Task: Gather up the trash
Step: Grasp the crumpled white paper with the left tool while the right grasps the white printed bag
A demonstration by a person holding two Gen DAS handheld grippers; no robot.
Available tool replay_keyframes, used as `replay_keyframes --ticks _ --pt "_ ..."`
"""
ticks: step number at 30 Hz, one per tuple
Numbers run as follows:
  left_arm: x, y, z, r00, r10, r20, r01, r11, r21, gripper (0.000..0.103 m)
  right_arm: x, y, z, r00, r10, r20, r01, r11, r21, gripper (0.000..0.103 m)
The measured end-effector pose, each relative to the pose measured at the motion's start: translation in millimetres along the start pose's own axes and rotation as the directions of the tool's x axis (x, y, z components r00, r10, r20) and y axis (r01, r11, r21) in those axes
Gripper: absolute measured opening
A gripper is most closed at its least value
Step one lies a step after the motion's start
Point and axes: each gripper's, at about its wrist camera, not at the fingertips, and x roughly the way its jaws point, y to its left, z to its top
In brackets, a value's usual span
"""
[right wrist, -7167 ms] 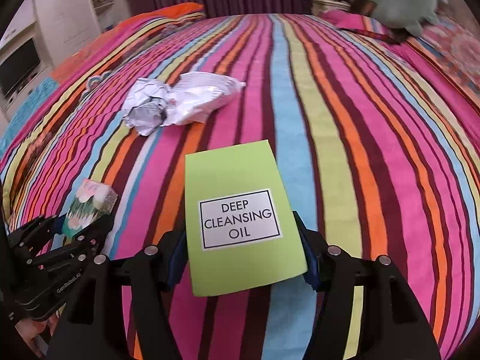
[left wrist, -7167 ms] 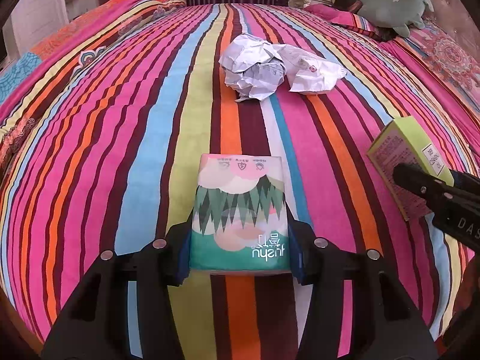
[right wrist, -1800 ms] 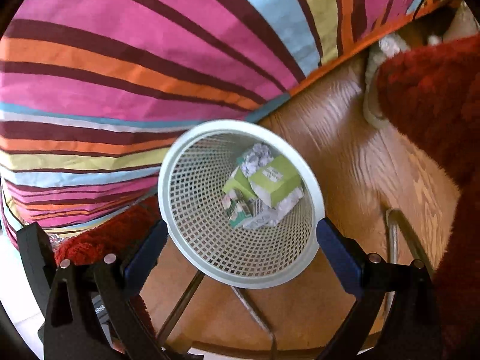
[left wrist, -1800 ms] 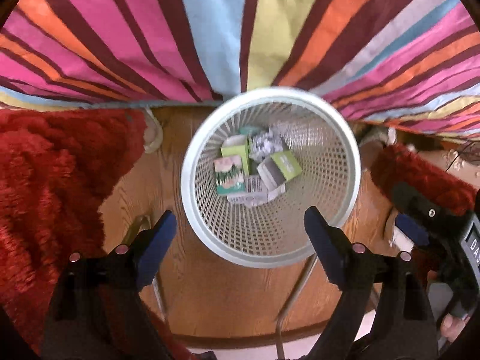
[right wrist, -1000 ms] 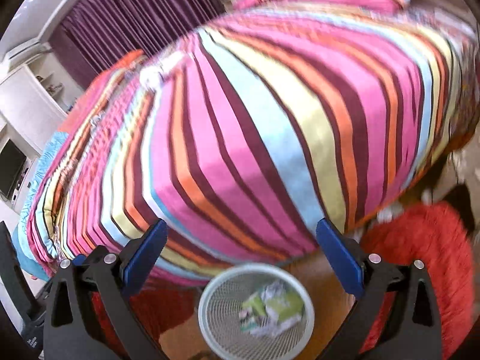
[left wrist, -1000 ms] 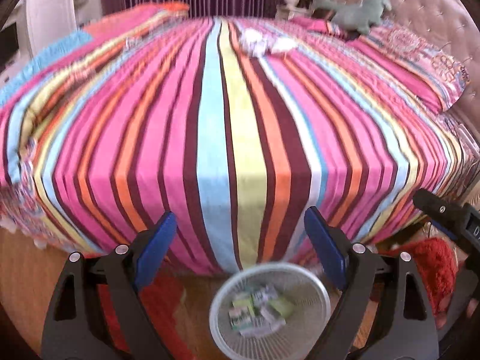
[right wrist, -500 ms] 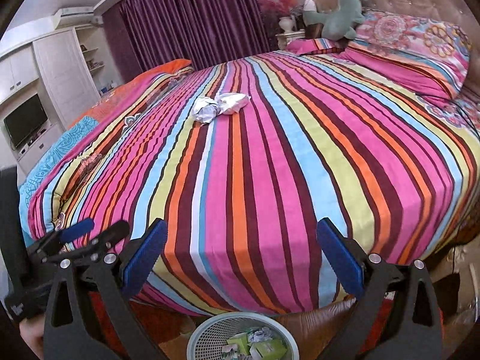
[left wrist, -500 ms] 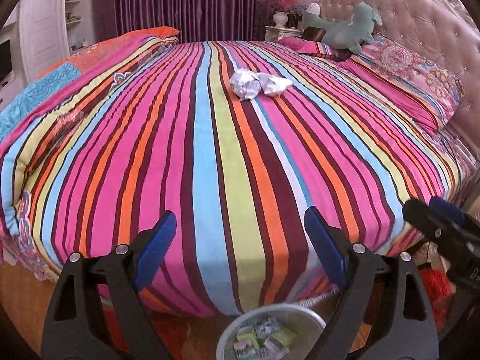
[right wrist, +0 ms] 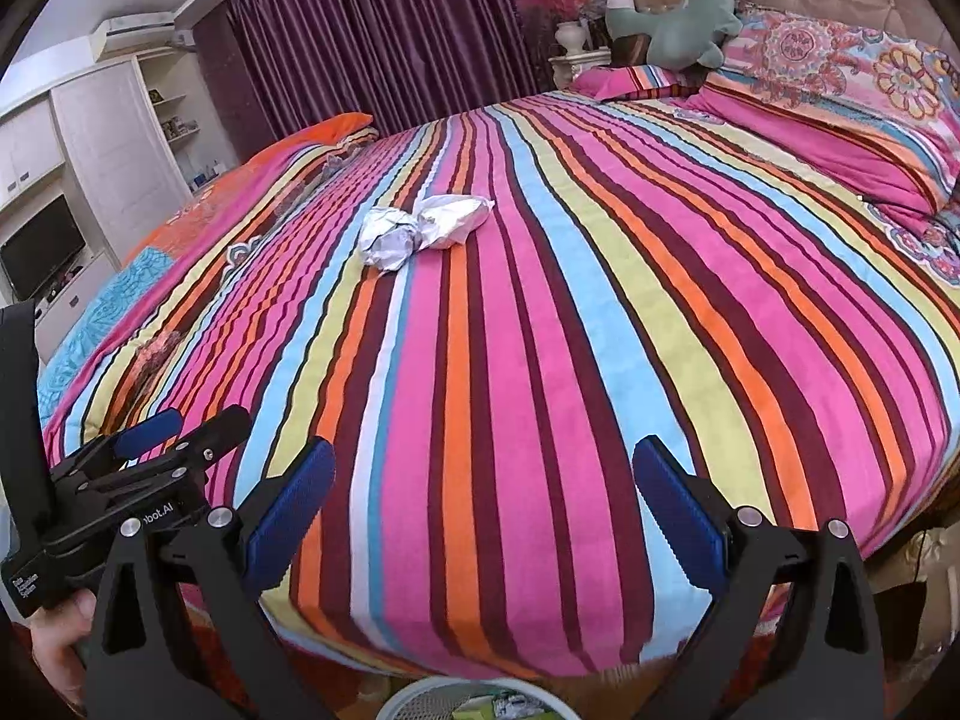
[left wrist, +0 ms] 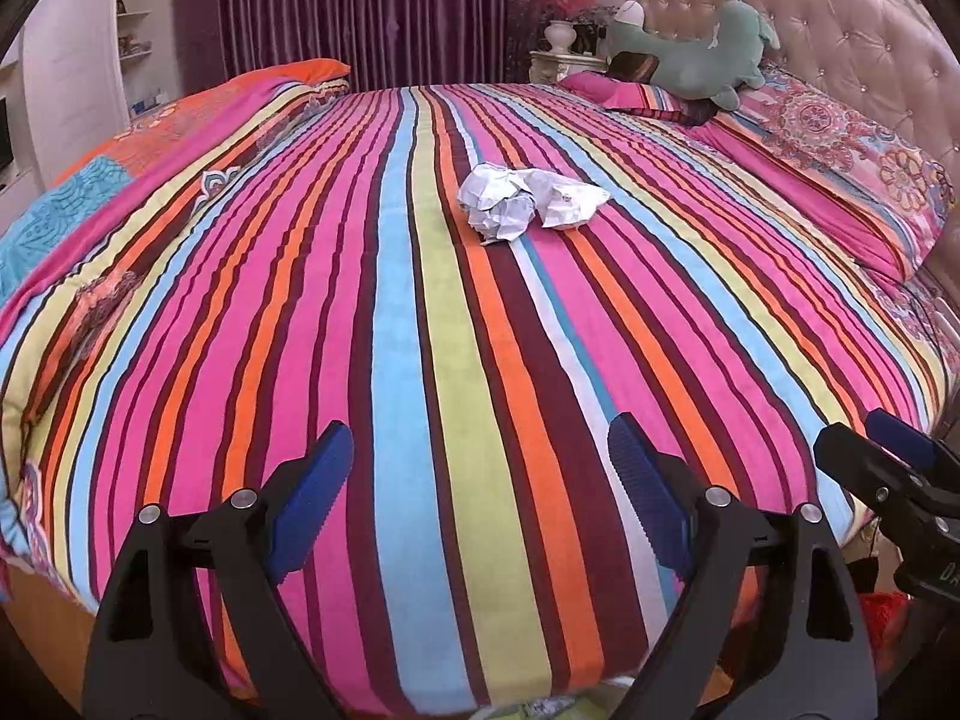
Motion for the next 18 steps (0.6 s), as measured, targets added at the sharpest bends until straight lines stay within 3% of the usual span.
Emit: replay_keyframes --ticks 18 --pt "100 9 80 1.000 -0.026 -0.016 0.026 1.000 -0.003 0.085 82 -2 71 1.000 0.022 -0.017 -0.022 0.999 -0.048 0.095"
